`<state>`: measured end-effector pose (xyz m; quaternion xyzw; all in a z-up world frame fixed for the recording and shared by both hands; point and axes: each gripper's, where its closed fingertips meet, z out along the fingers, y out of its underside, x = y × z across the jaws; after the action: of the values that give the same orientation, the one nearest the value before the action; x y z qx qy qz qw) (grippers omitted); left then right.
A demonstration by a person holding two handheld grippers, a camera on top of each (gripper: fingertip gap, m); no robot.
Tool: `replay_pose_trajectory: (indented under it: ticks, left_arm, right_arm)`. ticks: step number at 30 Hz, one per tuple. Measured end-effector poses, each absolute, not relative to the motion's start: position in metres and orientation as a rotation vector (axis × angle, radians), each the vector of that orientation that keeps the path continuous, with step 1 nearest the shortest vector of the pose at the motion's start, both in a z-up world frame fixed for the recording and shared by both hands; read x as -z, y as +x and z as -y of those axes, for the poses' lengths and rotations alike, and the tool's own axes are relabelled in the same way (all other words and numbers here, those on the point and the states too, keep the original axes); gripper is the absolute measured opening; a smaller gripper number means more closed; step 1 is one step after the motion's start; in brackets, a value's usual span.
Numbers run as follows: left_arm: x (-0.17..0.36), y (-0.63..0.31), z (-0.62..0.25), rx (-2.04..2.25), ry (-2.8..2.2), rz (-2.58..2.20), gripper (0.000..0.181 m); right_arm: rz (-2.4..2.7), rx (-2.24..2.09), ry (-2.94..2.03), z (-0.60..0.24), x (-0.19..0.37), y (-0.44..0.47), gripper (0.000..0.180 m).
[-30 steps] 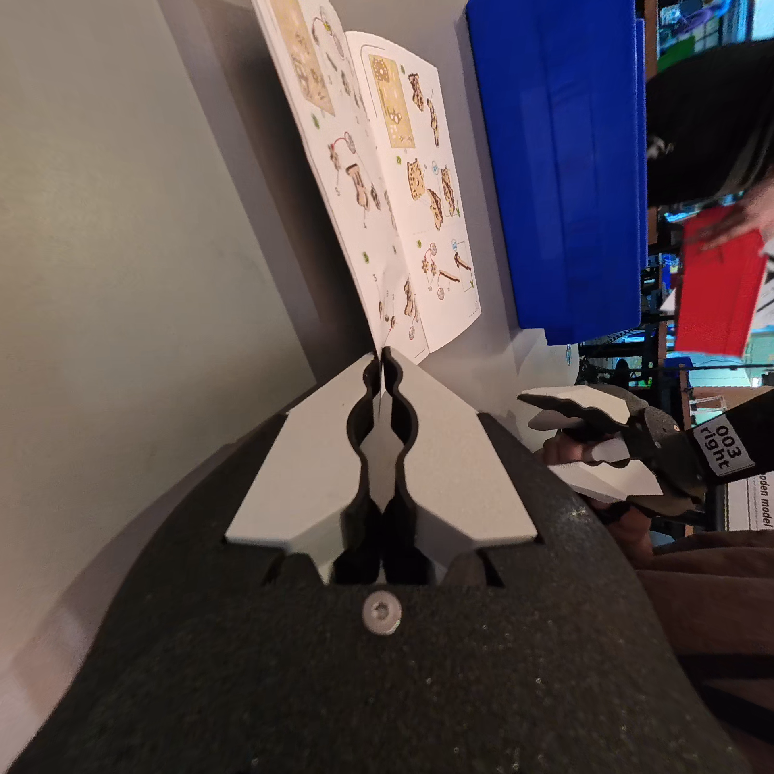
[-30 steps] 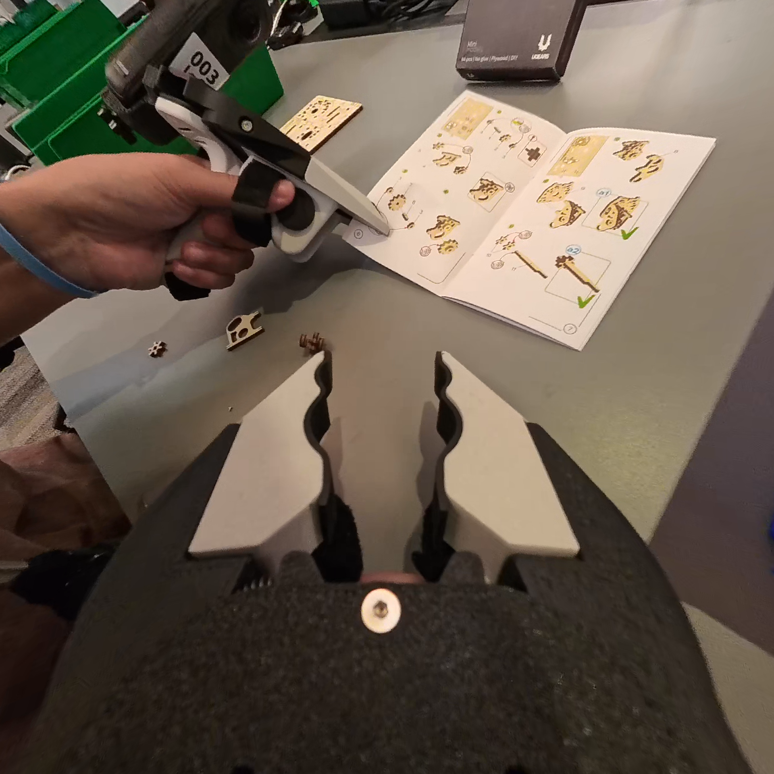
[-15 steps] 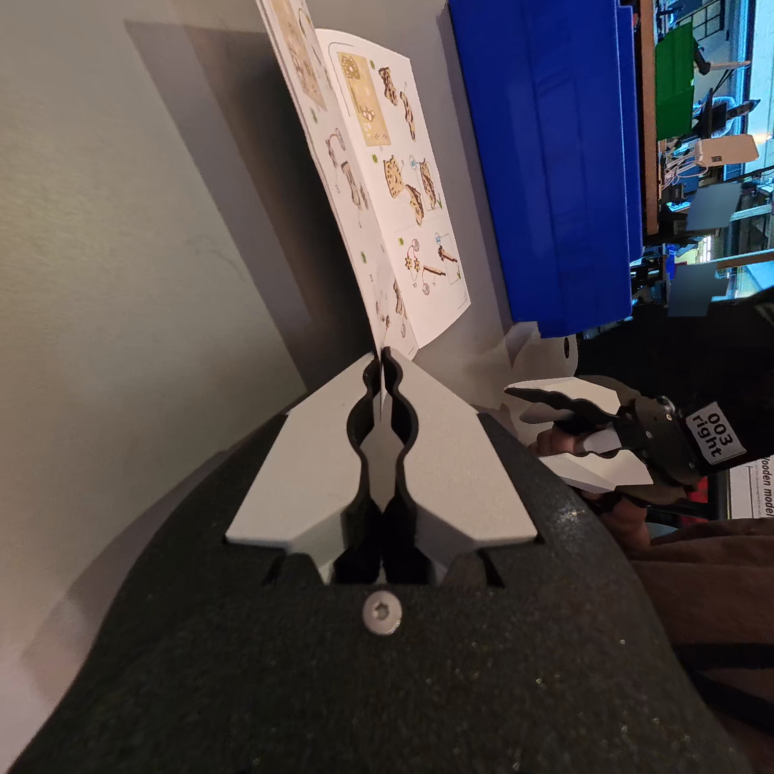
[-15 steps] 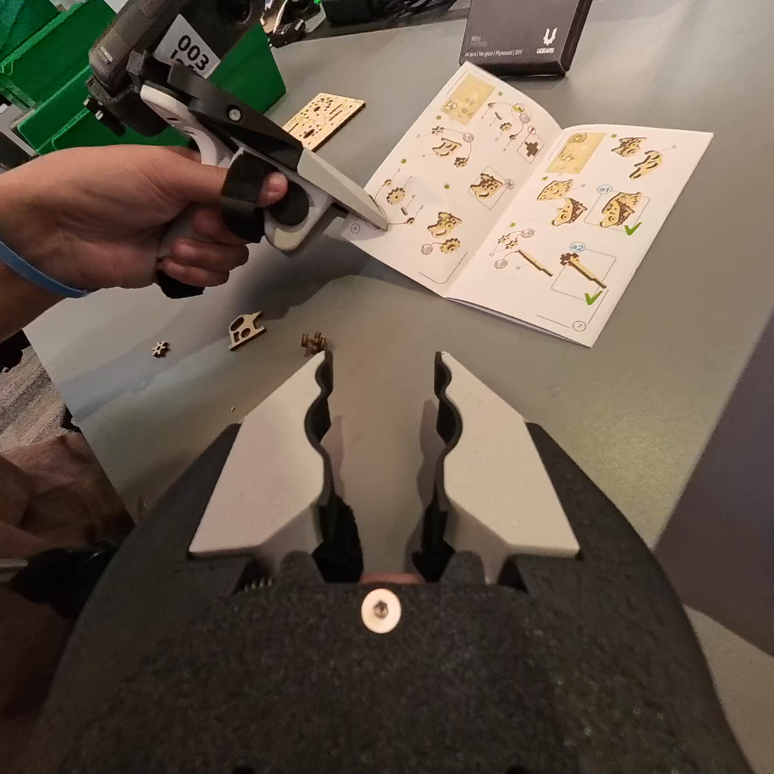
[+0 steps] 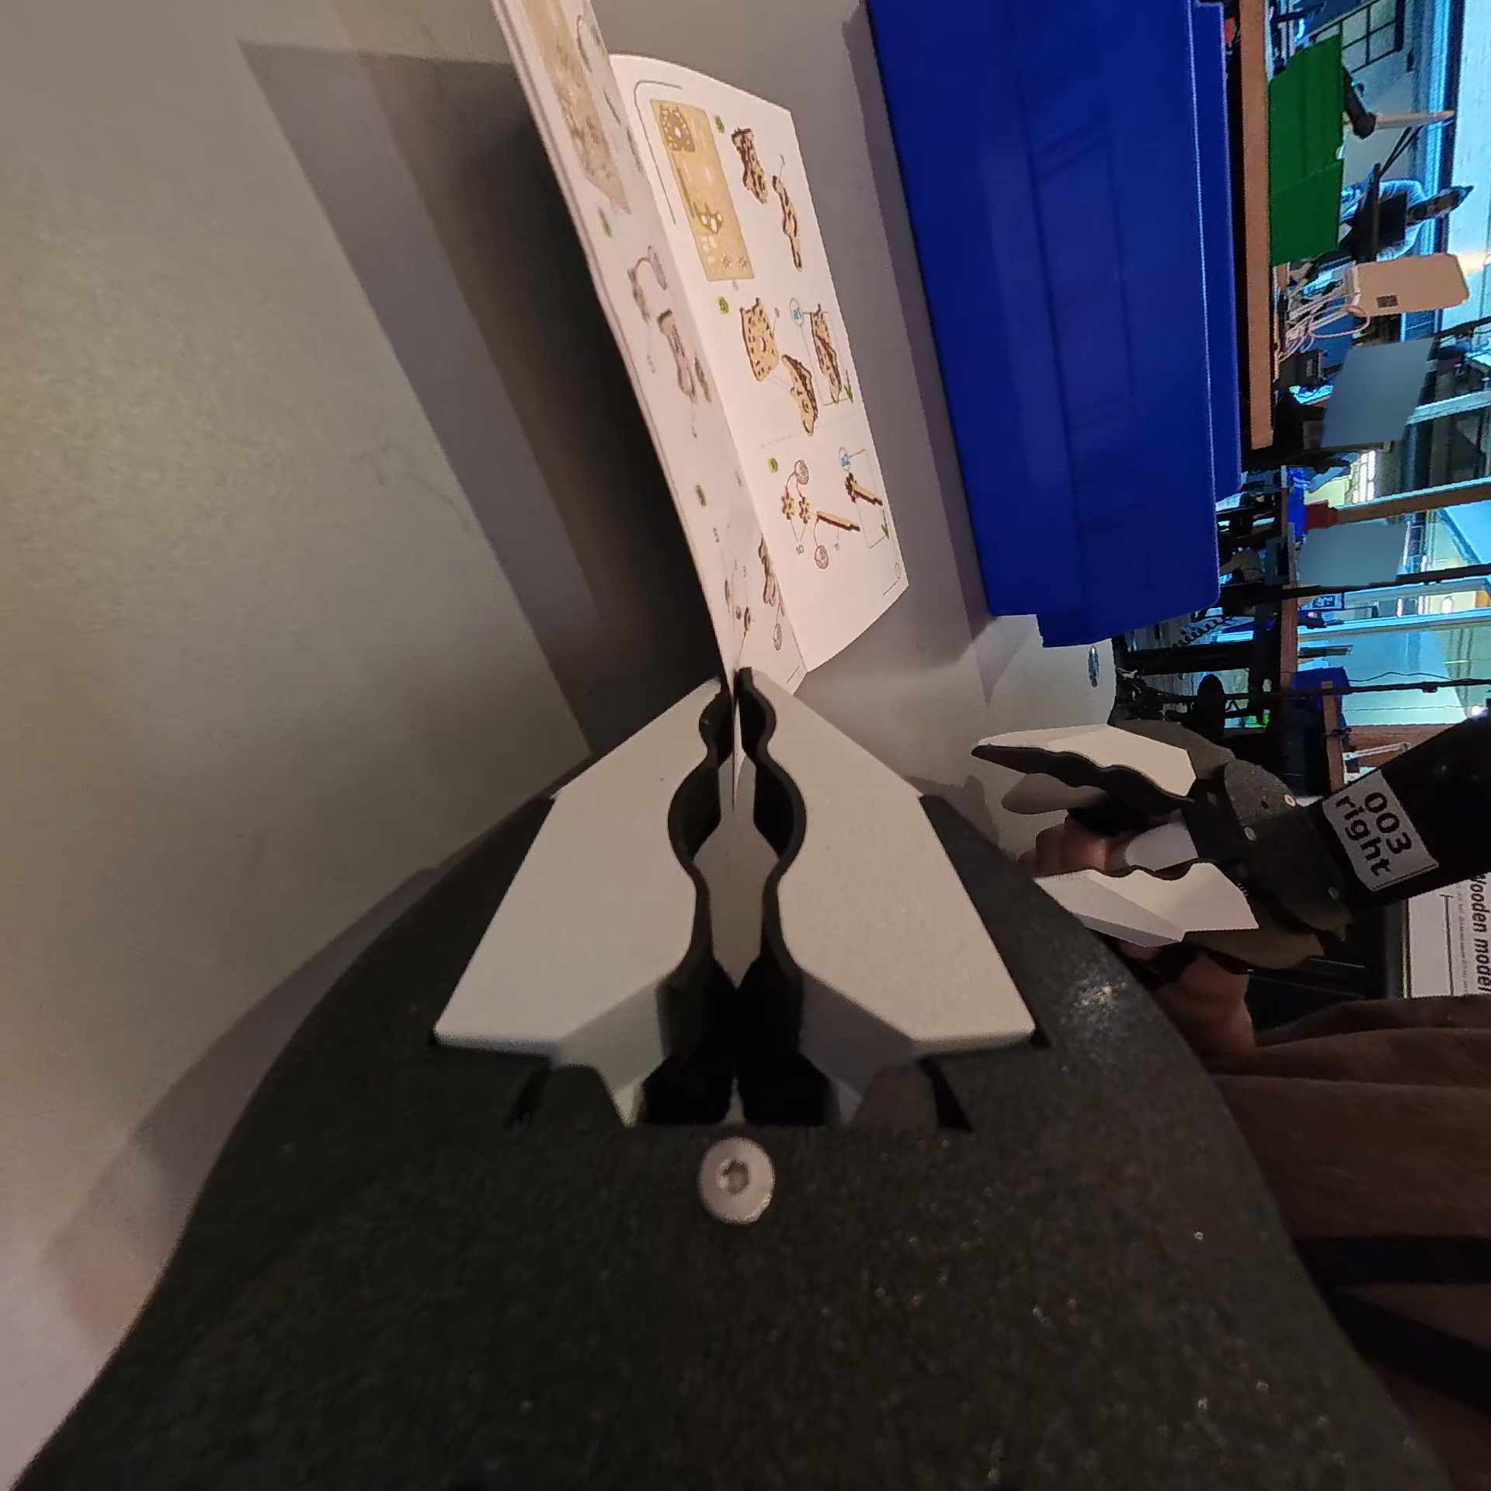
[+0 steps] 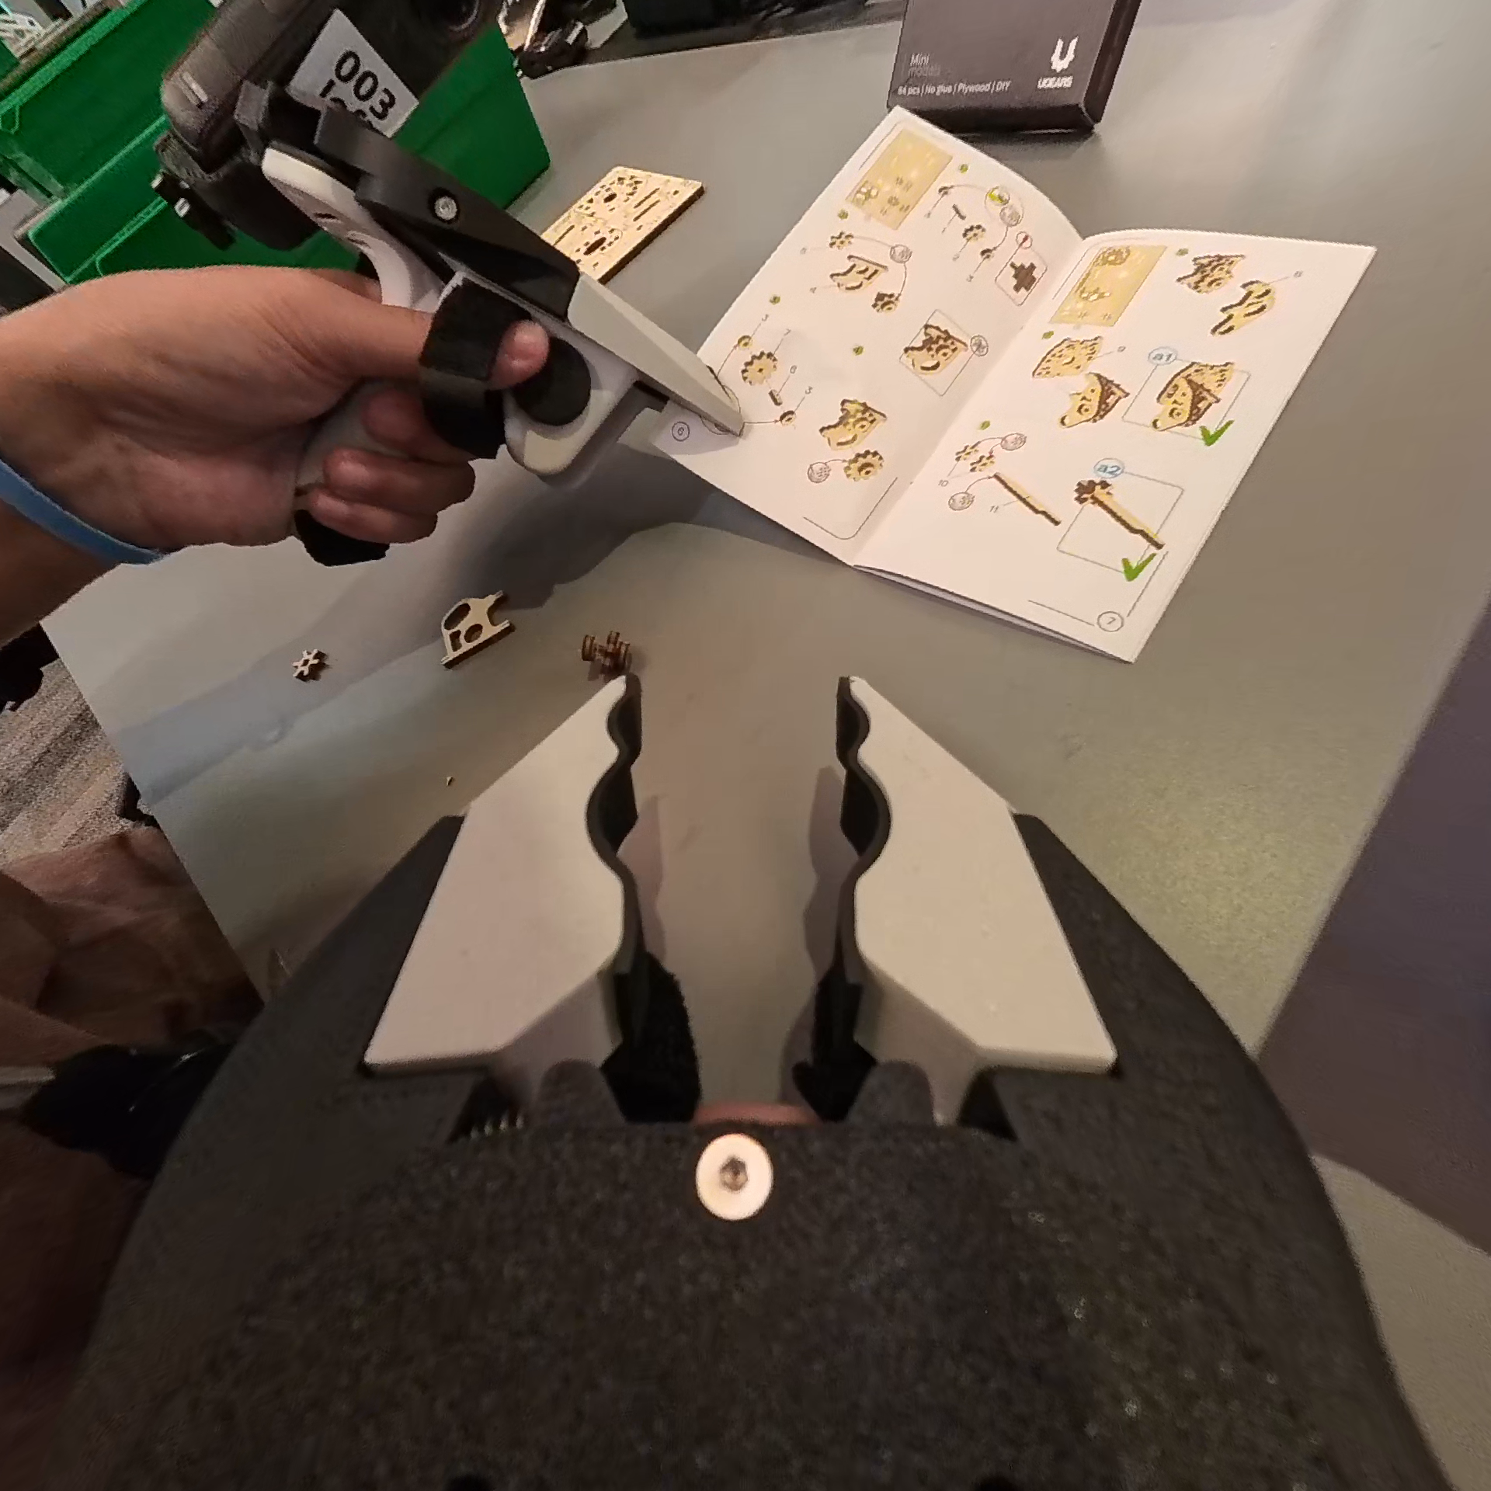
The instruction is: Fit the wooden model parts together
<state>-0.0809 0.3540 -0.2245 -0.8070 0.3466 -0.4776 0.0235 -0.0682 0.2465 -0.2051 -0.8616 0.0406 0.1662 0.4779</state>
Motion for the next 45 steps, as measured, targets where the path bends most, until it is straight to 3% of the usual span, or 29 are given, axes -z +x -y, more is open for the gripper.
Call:
replay_pose_trajectory:
  ticks: [6,14,45]
  left_arm:
    - [0.225,-0.081,-0.354,1.483,-2.503,-1.071,0.000]
    - [0.224,-0.085,-0.353,1.500,-2.502,-1.080,0.000]
    - [0.228,-0.105,-0.360,1.546,-2.523,-1.014,0.000]
  right_arm:
    - [-0.060,-0.472,-2.095,-0.247,0.204,-0.080,0.047]
    - [0.214,-0.465,-2.177,-0.265,0.223,-0.132,0.029]
    - [0.147,-0.467,-2.227,-0.280,0.236,-0.135,0.028]
